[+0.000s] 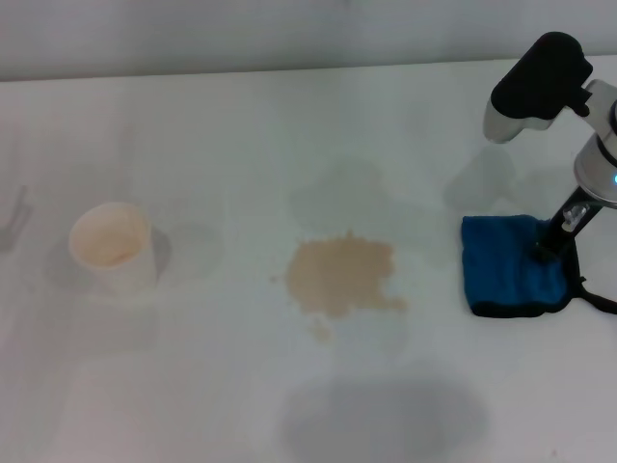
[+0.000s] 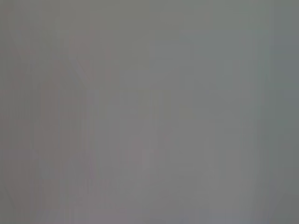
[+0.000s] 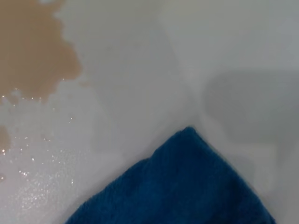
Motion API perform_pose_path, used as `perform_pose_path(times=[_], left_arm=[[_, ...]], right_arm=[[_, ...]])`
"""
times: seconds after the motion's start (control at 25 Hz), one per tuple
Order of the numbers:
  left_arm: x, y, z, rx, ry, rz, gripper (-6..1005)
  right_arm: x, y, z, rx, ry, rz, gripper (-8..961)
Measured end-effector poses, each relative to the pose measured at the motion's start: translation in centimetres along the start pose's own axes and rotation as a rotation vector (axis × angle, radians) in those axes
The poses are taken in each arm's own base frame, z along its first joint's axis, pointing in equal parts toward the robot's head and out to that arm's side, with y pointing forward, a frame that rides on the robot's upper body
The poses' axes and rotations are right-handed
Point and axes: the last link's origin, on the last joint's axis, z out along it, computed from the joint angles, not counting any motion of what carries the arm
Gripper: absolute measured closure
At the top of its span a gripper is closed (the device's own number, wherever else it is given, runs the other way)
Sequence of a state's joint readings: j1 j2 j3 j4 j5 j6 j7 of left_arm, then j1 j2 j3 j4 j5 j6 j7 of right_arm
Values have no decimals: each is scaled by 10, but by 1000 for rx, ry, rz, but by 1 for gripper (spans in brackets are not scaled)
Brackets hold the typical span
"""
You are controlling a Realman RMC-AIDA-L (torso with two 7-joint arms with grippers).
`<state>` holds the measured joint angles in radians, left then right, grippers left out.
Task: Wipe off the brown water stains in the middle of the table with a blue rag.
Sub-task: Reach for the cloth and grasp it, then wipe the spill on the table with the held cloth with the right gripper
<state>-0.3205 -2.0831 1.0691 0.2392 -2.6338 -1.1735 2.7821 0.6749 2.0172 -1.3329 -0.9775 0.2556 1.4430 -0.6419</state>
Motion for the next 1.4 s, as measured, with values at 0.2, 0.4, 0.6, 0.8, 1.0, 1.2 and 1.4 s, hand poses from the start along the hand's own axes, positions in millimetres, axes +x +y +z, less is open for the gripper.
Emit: perform_pose_path(times=[0.2,0.4,0.6,0.8,1.0,1.2,1.4], left_arm=[[0,0,-1,1,-2,-1,119],[-2,0,-2,2,-6,-4,119],[-2,0,-3,1,-4,-5,119],[-1,0,-2,0,-2,-5,119],[-1,0,-2,0,-2,-6,119],[-1,1,-1,-5,0,-2,119],[0,2,1,-12,2,1,120]], right_arm=[[1,1,2,-11,0,3,752],[-1,4,1,-25,-18,2,825],[-5,9,-2,-26,-26,-32,925],[-7,15,-1,-45,-27,-48,933],[-18,30,-3,-70,-46,-102,933],[-34,48,-7,-111,-91,-153,933],[-48,68,-8,-129,-111,-217,933]])
